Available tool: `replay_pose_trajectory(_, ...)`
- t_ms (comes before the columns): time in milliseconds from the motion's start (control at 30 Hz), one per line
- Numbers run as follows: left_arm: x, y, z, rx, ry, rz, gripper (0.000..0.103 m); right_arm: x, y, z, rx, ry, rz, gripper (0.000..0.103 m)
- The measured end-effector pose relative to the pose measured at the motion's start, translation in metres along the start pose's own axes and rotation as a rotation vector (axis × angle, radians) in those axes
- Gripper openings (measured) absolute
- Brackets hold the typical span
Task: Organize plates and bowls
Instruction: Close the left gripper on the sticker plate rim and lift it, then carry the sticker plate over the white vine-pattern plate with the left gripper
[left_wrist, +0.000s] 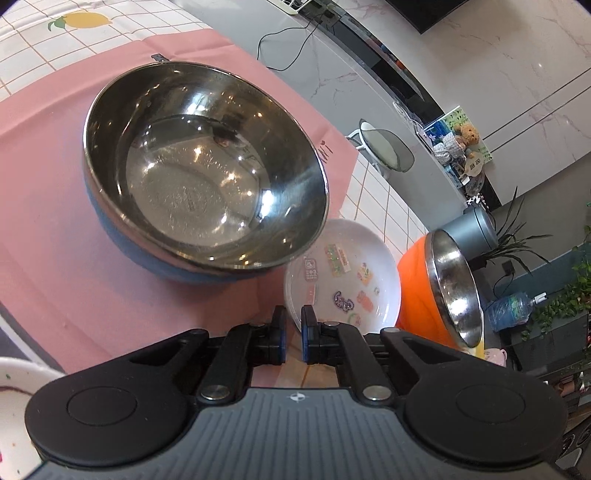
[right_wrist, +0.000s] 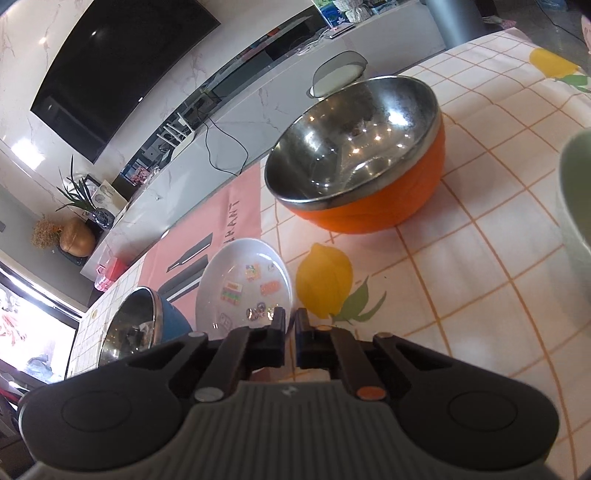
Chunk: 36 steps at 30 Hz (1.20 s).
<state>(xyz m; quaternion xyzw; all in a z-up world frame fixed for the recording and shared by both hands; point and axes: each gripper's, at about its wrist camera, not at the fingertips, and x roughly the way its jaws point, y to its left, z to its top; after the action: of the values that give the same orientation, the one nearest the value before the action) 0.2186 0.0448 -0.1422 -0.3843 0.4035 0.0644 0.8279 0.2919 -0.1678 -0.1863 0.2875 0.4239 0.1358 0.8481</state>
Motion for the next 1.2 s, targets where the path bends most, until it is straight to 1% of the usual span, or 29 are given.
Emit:
replay_pose_trajectory(133, -0.018, -0.004, -0.013, 0.037, 0.019, 0.016, 0.008, -0.022, -0.004, -0.015, 0.038, 0.0, -0.017, 0.001)
replay_pose_trajectory(300, -0.045, -0.002, -0.024, 0.051, 0.037, 0.015, 0.006, -0.054, -0.002, -0.038, 0.06, -0.009, -0.031, 0.002)
replay_pose_trajectory(467, -0.074, 0.0, -0.034, 0.094, 0.029, 0.009, 0.004, -0.087, -0.006, -0.063, 0.111, -0.014, -0.016, 0.002)
replay_pose_trajectory(567, -0.089, 0.007, -0.04, 0.09, 0.036, 0.009, 0.004, -0.103, -0.003, -0.076, 0.105, -0.013, -0.003, 0.002)
replay_pose_trajectory(667, -0.105, 0.016, -0.045, 0.097, 0.036, 0.009, 0.004, -0.113, 0.001, -0.087, 0.105, 0.005, 0.014, 0.002)
replay_pose_trajectory(800, -0.129, 0.03, -0.051, 0.104, 0.015, 0.019, 0.004, -0.119, 0.01, -0.105, 0.111, 0.044, 0.042, 0.002)
replay_pose_trajectory(900, -0.145, 0.044, -0.054, 0.089, 0.006, 0.035, 0.004, -0.123, 0.024, -0.121, 0.07, 0.069, 0.049, 0.002)
replay_pose_trajectory(1000, -0.158, 0.065, -0.055, 0.04, 0.01, 0.033, 0.004, -0.123, 0.035, -0.135, 0.047, 0.101, 0.065, 0.002)
replay_pose_trajectory(1100, -0.164, 0.084, -0.057, 0.003, 0.021, 0.046, 0.004, -0.12, 0.042, -0.148, 0.031, 0.141, 0.074, 0.002)
replay_pose_trajectory(1200, -0.167, 0.098, -0.059, -0.029, 0.031, 0.05, 0.004, -0.118, 0.049, -0.161, 0.002, 0.166, 0.062, 0.002)
